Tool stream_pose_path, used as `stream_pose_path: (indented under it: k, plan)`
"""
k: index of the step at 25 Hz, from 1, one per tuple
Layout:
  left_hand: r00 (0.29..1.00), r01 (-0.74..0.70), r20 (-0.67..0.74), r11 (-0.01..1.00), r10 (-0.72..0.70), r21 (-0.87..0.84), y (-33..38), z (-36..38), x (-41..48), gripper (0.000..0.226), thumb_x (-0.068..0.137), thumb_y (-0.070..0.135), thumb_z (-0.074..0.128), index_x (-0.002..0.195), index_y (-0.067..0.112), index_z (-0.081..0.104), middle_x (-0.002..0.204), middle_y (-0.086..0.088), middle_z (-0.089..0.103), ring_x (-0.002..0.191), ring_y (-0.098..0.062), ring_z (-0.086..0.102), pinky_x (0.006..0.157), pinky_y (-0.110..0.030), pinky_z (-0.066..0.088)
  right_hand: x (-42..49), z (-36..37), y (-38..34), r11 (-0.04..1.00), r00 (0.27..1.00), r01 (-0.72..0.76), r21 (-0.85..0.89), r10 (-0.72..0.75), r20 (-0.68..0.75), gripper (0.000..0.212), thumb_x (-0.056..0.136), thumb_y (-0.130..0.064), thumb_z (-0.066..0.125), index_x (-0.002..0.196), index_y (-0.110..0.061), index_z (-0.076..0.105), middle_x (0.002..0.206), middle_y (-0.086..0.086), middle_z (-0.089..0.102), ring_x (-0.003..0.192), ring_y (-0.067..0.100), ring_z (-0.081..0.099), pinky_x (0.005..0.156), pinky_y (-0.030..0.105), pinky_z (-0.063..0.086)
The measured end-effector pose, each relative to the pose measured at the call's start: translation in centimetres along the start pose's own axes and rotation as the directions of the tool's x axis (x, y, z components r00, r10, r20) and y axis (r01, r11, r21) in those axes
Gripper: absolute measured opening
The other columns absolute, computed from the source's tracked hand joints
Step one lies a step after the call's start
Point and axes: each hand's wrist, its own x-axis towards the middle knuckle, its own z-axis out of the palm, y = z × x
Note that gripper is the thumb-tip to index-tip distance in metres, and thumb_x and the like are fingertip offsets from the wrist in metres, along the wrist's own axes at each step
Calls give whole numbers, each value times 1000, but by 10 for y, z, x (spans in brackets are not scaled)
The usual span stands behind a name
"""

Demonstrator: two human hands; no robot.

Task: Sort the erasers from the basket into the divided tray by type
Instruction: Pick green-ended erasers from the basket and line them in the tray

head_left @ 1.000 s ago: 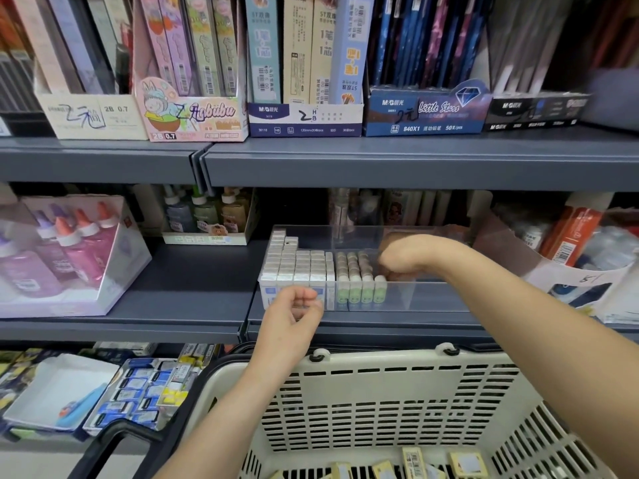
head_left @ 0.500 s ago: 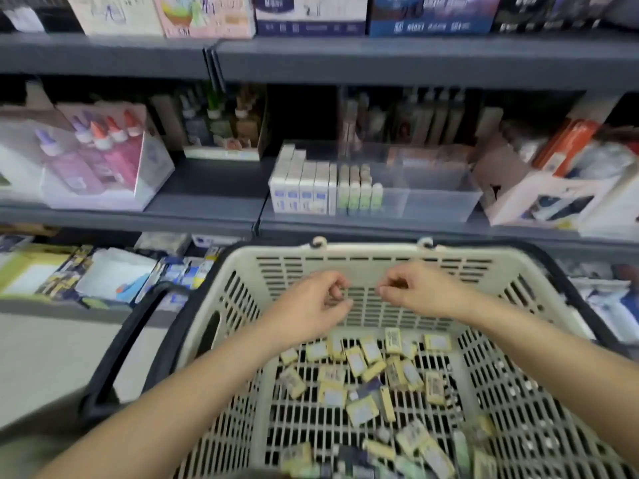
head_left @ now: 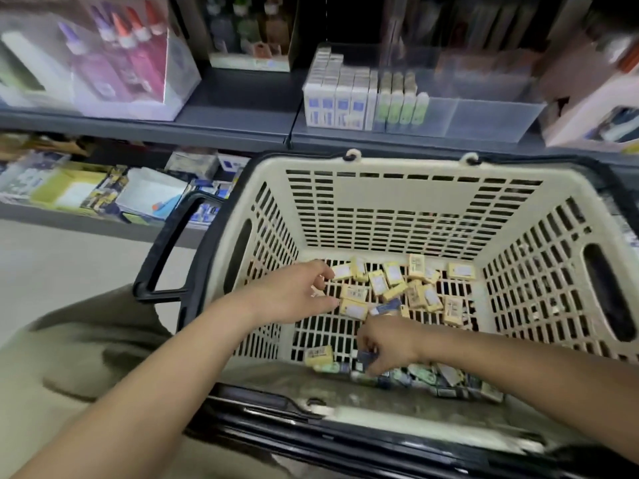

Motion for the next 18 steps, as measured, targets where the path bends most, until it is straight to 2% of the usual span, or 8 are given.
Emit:
stream_pose_path:
  k: [3, 5, 9, 13, 14, 18]
  plan:
    - [1000, -11, -3, 1000, 11, 11, 3, 1, 1, 48, 89, 44, 57, 130, 23, 45, 118, 6, 54, 100, -10, 56, 88, -27, 46, 0, 8, 2, 984, 1000, -6, -178, 8, 11, 54, 75, -45, 68, 114, -13, 49, 107, 8, 58, 97, 27, 53, 80, 39, 49]
    - [1000, -14, 8, 1000, 14, 23, 4, 1, 1, 47, 89, 43, 56, 130, 23, 45, 119, 6, 54, 100, -10, 53, 88, -28, 45, 1, 8, 1, 990, 1000, -8, -141, 10, 11, 52, 76, -46, 67, 114, -15, 49, 106, 8, 59, 98, 26, 53, 81, 40, 49]
    - [999, -23, 49, 999, 21, 30, 5, 0, 6, 46, 90, 42, 55, 131, 23, 45, 118, 7, 53, 101, -9, 53, 77, -23, 44, 8, 19, -4, 975, 1000, -26, -220, 22, -20, 47, 76, -43, 65, 112, -17, 48, 108, 4, 57, 100, 24, 49, 84, 40, 45]
    - [1000, -14, 25, 999, 14, 30, 4, -5, 10, 44, 90, 42, 55, 129, 23, 46, 114, 9, 53, 97, -9, 54, 81, -23, 41, 9, 12, 8, 960, 992, -11, -280, -24, -122, 29, 75, -39, 63, 89, -19, 47, 98, 3, 58, 94, 24, 53, 71, 33, 35]
    - [1000, -11, 21, 999, 10, 36, 2, -6, 10, 44, 90, 42, 55, 129, 23, 46, 113, 10, 53, 97, -9, 54, 80, -23, 41, 9, 10, 12, 955, 988, -22, -295, -25, -155, 28, 75, -39, 62, 88, -19, 48, 99, 3, 58, 96, 24, 53, 71, 34, 33]
    - [1000, -1, 28, 999, 0, 37, -2, -8, 12, 43, 90, 43, 55, 128, 23, 47, 109, 11, 52, 96, -9, 54, 76, -23, 41, 12, 15, 15, 940, 980, -71, -333, 4, -198, 53, 72, -60, 58, 103, -17, 54, 107, 3, 57, 99, 23, 50, 81, 37, 32]
